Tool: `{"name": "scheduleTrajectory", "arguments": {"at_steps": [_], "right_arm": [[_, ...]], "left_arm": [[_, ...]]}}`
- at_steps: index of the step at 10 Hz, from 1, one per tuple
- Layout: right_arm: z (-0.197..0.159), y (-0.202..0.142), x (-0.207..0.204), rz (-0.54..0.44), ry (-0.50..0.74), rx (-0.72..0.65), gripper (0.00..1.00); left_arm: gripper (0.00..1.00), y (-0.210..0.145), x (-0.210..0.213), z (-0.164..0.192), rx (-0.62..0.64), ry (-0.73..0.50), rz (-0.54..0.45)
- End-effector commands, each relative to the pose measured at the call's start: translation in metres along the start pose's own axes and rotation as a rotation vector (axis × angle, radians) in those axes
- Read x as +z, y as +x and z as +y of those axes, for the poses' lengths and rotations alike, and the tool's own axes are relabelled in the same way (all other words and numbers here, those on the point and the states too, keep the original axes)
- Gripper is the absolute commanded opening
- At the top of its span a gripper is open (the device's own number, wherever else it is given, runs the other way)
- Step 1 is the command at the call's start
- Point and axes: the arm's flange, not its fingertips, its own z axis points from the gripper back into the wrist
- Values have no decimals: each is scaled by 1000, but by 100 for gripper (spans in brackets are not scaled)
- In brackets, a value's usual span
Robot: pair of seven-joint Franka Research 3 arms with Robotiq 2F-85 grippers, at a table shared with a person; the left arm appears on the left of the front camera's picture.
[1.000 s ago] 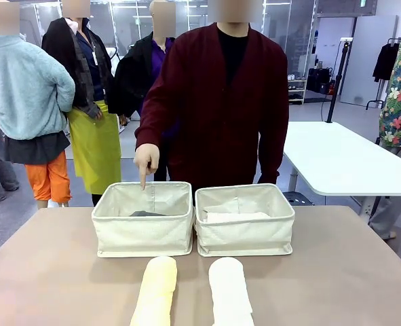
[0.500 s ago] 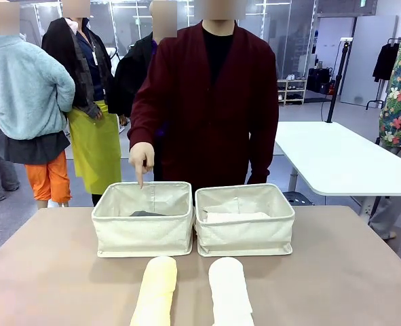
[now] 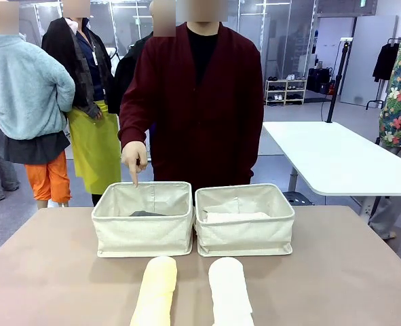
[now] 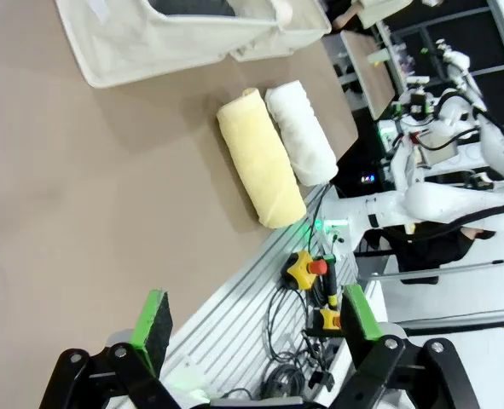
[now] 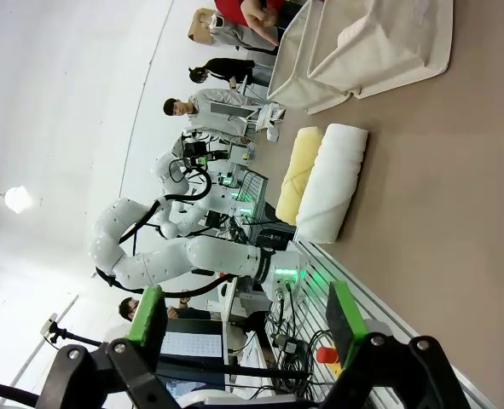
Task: Divide the towels into two baskets.
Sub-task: Pick up one hotel-folded towel from the bottom of the table and place it in the Fabric basket indicated by the person.
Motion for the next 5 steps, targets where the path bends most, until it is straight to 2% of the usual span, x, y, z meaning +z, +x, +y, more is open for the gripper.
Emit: {"name": "scheduleTrajectory", "arguments": {"at_steps": [1, 2, 5], "right_arm": [[6, 1, 0, 5, -5, -8, 95], [6, 1, 0, 5, -5, -8, 95], [6, 1, 0, 5, -5, -8, 95]], "left_arm": [[100, 3, -46, -42, 32, 41, 64], [100, 4, -71, -54, 49, 71, 107], [100, 0, -141, -78, 70, 183, 152]]}}
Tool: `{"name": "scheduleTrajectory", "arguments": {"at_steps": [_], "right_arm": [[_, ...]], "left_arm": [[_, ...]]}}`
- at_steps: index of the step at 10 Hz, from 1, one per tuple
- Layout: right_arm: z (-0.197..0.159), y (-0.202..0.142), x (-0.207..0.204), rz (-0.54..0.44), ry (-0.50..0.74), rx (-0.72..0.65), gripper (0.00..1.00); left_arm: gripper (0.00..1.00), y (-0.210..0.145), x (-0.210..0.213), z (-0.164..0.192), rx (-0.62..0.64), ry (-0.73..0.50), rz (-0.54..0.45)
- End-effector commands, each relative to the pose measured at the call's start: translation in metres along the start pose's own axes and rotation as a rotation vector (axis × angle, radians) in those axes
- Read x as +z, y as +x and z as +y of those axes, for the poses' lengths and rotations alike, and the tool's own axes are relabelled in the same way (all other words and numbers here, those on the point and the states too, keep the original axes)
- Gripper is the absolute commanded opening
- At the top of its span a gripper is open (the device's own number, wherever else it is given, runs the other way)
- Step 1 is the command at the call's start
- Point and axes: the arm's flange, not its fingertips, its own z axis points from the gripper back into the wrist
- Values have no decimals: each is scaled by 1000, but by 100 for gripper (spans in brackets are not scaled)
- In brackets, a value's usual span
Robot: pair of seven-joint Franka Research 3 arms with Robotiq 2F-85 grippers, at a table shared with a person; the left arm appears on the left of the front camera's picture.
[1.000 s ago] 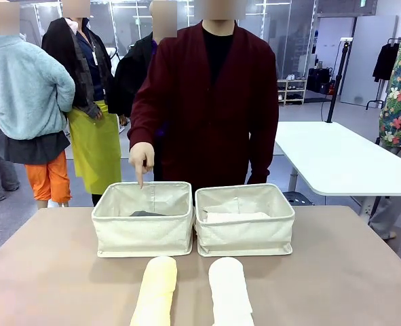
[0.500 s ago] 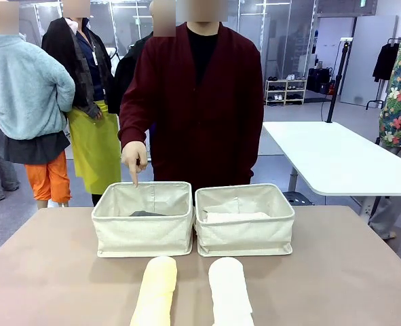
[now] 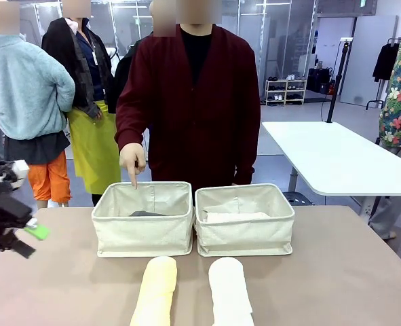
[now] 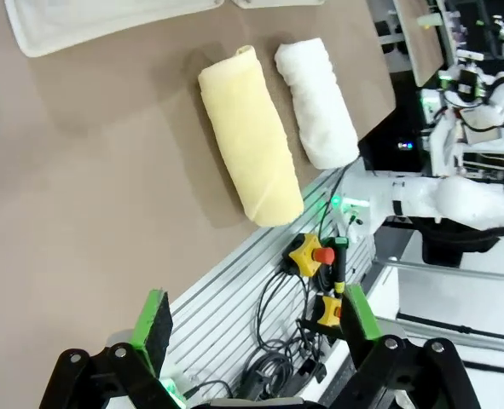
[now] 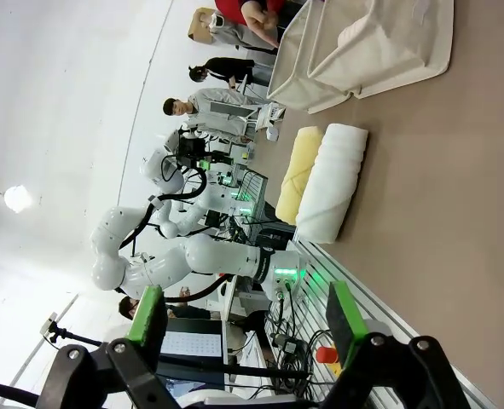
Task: Divide the towels into two baskets.
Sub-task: Pick up one hotel-folded towel from the bottom of the table and place it in the Fabric basket indicated by the person.
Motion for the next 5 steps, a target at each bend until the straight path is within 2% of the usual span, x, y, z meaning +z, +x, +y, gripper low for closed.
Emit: {"name": "scheduleTrajectory", "arguments": {"at_steps": [1, 5], "right_arm": [[6, 0, 0, 3, -4, -9, 95], [6, 0, 0, 3, -4, -9, 95]], "left_arm": [[100, -27, -65, -12, 29, 90, -26], [100, -35, -160, -26, 65, 112, 16]]}}
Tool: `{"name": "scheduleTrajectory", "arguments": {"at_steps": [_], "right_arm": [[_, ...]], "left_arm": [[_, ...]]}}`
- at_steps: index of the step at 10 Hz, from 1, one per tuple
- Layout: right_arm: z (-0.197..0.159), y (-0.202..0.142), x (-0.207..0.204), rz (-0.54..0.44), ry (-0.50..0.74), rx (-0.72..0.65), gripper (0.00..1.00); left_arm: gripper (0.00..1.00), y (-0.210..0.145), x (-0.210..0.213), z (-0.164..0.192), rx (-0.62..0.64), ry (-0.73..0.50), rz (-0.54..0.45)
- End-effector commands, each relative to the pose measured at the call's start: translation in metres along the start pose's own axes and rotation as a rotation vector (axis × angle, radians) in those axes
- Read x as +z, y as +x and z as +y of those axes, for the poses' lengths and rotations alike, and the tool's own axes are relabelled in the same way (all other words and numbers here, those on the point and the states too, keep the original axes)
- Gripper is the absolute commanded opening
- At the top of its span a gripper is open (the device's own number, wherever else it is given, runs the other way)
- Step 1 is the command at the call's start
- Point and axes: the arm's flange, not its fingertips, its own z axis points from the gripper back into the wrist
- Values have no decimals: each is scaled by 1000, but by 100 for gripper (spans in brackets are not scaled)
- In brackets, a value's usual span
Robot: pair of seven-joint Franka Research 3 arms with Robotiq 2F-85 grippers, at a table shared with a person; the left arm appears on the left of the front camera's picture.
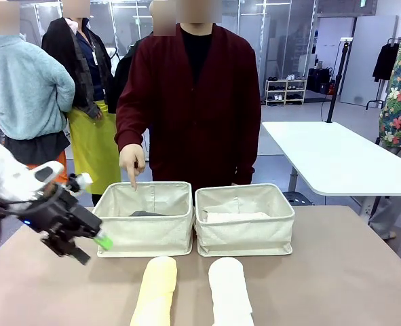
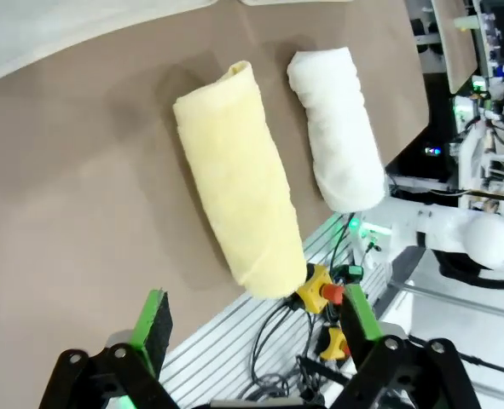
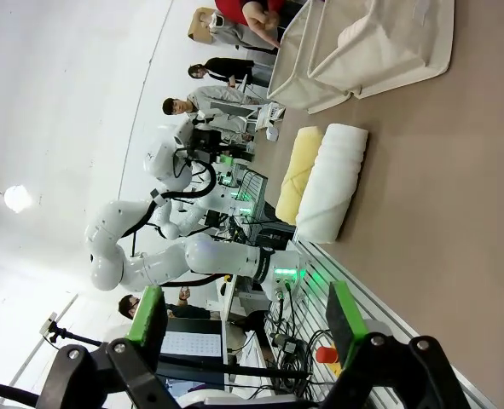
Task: Divide the towels into two baskets.
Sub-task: Pick up one hotel-folded towel from the bottom of the table and place it in the Fabric basket indicated by the person.
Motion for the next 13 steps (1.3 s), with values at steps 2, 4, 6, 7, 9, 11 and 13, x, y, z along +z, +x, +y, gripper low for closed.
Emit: {"name": "scheduleTrajectory", "arguments": {"at_steps": [2, 4, 6, 7, 9, 11, 13], "right_arm": [[5, 0, 0, 3, -4, -10, 95], [5, 0, 0, 3, -4, -10, 95], [5, 0, 0, 3, -4, -10, 95], [5, 0, 0, 3, -4, -10, 95], [5, 0, 0, 3, -4, -10, 95], [5, 0, 0, 3, -4, -10, 95], [5, 0, 0, 3, -4, -10, 95]], "left_arm": [[100, -81, -97, 9, 58, 78, -10], [100, -90, -123, 9, 83, 90, -1], [100, -94, -137, 10, 81, 95, -33], [100, -94, -143, 11, 90, 89, -51], [100, -96, -154, 8, 82, 89, -84], [56, -98, -157, 4, 59, 93, -104], [0, -101, -149, -1, 61, 87, -115]]}}
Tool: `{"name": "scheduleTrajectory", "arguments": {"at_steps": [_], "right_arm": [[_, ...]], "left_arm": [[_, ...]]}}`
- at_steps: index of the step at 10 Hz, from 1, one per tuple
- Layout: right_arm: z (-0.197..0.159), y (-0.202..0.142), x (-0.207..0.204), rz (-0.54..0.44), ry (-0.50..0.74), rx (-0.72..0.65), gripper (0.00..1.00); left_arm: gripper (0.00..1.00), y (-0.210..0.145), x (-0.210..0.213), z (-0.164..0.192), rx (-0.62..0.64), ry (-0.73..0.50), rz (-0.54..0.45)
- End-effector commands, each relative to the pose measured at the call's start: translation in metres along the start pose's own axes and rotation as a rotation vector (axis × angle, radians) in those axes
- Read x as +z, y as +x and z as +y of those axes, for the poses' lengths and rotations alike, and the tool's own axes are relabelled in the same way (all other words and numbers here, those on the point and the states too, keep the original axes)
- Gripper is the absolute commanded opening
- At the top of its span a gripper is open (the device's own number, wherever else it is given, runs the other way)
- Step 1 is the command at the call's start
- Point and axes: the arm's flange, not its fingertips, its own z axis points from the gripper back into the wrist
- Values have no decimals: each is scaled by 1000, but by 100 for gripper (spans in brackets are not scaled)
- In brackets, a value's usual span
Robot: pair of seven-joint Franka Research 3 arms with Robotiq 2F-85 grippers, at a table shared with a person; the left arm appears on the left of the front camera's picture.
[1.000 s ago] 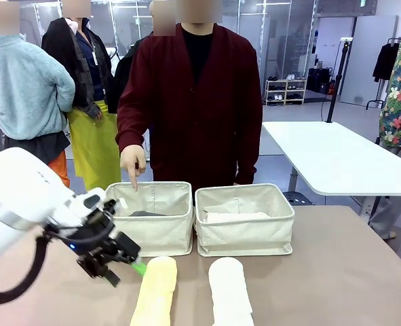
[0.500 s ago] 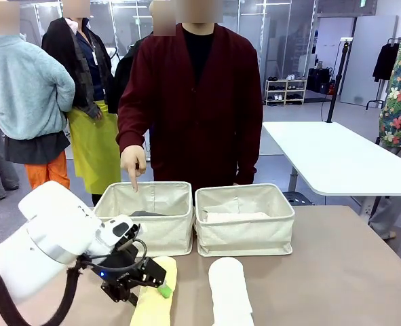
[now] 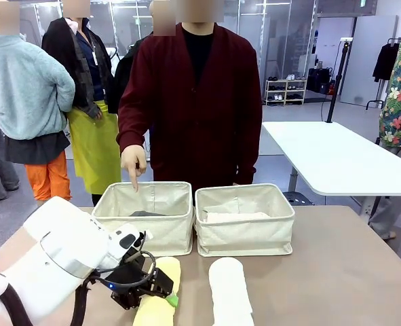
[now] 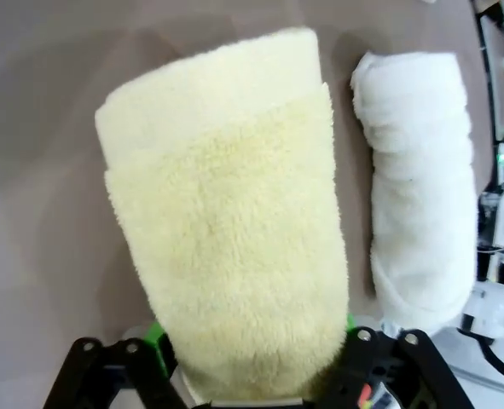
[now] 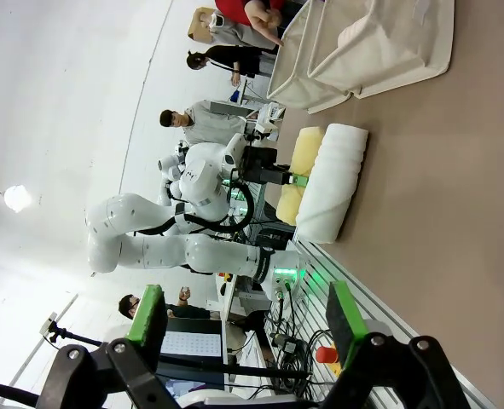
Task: Divide the towels into two baskets.
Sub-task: Pick up one hotel-folded towel from the bottom of the table and place it in the Fabric basket indicated by the person.
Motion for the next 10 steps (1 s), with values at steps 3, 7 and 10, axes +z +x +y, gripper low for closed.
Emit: {"name": "scheduleTrajectory", "arguments": {"at_steps": [3, 7, 10], "right_arm": [[5, 0, 0, 3, -4, -11, 95], [5, 0, 0, 3, -4, -11, 95], [5, 0, 0, 3, -4, -11, 95]], "left_arm": [[15, -78, 87, -1, -59, 7, -56], [0, -33, 165, -33, -285, 87, -33], [0, -1, 201, -59, -636, 223, 132]]}}
